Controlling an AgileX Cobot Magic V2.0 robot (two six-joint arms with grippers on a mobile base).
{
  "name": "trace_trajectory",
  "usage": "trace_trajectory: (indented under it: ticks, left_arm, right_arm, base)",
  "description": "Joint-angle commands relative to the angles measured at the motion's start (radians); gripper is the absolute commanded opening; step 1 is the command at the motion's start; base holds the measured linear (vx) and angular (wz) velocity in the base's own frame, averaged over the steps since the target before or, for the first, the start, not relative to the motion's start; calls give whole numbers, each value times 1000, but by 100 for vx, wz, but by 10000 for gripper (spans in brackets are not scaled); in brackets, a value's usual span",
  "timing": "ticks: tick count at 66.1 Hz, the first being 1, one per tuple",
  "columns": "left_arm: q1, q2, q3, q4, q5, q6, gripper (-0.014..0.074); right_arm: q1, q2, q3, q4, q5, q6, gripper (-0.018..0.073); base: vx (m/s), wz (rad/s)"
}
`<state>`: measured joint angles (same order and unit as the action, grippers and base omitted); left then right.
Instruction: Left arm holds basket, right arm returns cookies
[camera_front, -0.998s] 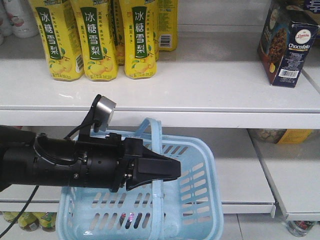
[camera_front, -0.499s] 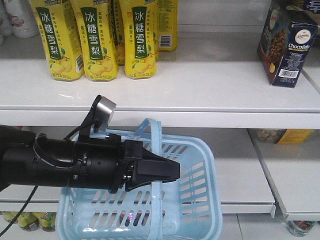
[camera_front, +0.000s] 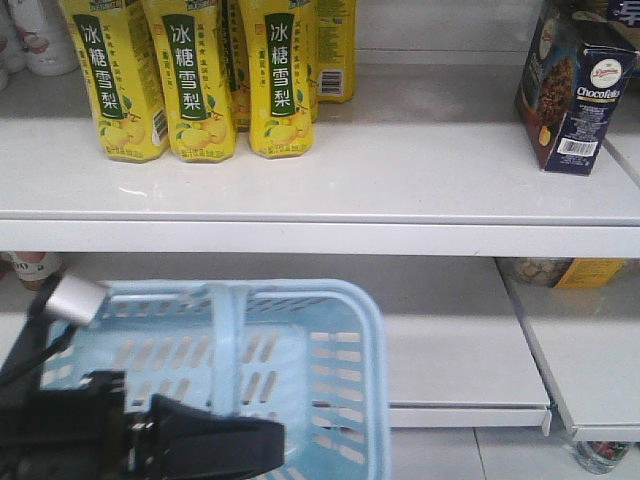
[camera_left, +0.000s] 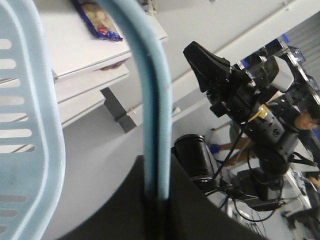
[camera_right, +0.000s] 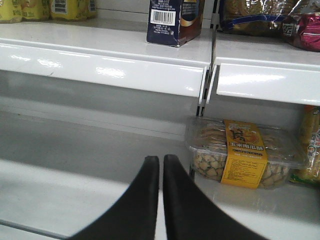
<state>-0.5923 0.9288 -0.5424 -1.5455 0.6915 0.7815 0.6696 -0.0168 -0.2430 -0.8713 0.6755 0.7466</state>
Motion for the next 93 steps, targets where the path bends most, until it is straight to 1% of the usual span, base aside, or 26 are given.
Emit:
trace_trajectory:
  ticks: [1, 3, 7, 10, 16, 20, 21, 25, 26, 27, 28, 29, 36, 39, 42, 43, 46, 51, 55, 59, 65, 75, 79, 82, 87, 93]
  left_arm:
    - [-4, -141, 72, -9, -92, 13, -3]
    - [-4, -188, 96, 24, -125, 8, -3]
    - [-4, -275, 139, 122, -205, -10, -3]
    - [-4, -329, 159, 213, -262, -58, -3]
    - [-4, -429, 196, 427, -356, -215, -3]
    - [-4, -480, 217, 617, -410, -353, -3]
    - [-4, -490, 225, 686, -425, -403, -3]
    - [-4, -536, 253, 881, -457, -536, -3]
    - [-4, -545, 260, 934, -459, -582, -3]
    - [-4, -553, 266, 1013, -460, -611, -3]
    - [-4, -562, 273, 1065, -460, -640, -3]
    - [-4, -574, 282, 1139, -460, -683, -3]
    - [0, -627, 338, 1424, -471, -885, -3]
    - [17, -642, 359, 1504, -478, -967, -3]
    - [49, -658, 385, 1545, -488, -1020, -3]
    - [69, -666, 393, 1545, -495, -1039, -3]
    - [127, -680, 422, 1545, -518, -1056, -3]
    - [217, -709, 469, 1545, -572, -1058, -3]
    - [299, -739, 510, 1545, -644, -1058, -3]
    - [355, -783, 547, 1545, -691, -1058, -3]
    - [454, -857, 547, 1545, -641, -1049, -3]
    - [622, -956, 547, 1545, -573, -988, -3]
    - [659, -955, 547, 1545, -571, -970, -3]
    - [671, -955, 547, 1545, -572, -954, -3]
    - [668, -955, 547, 1545, -573, -924, -3]
    - [639, -955, 547, 1553, -574, -888, -3]
  right_arm:
    - [1, 4, -24, -39, -57, -7, -11]
    - [1, 4, -24, -39, -57, -7, -11]
    - [1, 4, -24, -39, -57, -7, -11]
    - [1, 4, -24, -39, -57, -7, -11]
    - [1, 4, -24, -39, -57, -7, -11]
    - [1, 4, -24, -39, -57, -7, -11]
    - [1, 4, -24, -39, -57, -7, -11]
    - [1, 4, -24, -39, -57, -7, -11]
    - [1, 4, -24, -39, -57, -7, -11]
    - [1, 4, -24, -39, -57, -7, -11]
    - [1, 4, -24, -39, -57, -7, -11]
    - [1, 4, -24, -39, -57, -7, -11]
    - [1, 4, -24, -39, -57, -7, -11]
    - [1, 4, -24, -39, -57, -7, -11]
    - [1, 4, -24, -39, -57, -7, -11]
    - [1, 4, -24, -39, -57, -7, -11]
    - [1, 4, -24, -39, -57, -7, -11]
    - [1, 4, -24, -39, -57, -7, -11]
    - [1, 4, -24, -39, -57, -7, -11]
    - [1, 4, -24, -39, -57, -7, -11]
    - [1, 4, -24, -39, -57, -7, -11]
    - [1, 4, -24, -39, -57, -7, -11]
    - [1, 4, -24, -39, -57, -7, -11]
    - [1, 4, -24, -39, -57, -7, -11]
    - [1, 4, -24, -39, -57, -7, -11]
    - [1, 4, -24, -39, -57, -7, -11]
  base:
    - [0, 0]
    - [0, 0]
    - [0, 0]
    - [0, 0]
    - [0, 0]
    - [0, 0]
    - [0, 0]
    - [0, 0]
    - [0, 0]
    - [0, 0]
    - [0, 0]
    - [0, 0]
    - [0, 0]
    - [0, 0]
    - [0, 0]
    - [0, 0]
    - [0, 0]
    - [0, 0]
    - [0, 0]
    - [0, 0]
    - [0, 0]
    - [0, 0]
    - [0, 0]
    - [0, 0]
    - [0, 0]
    - [0, 0]
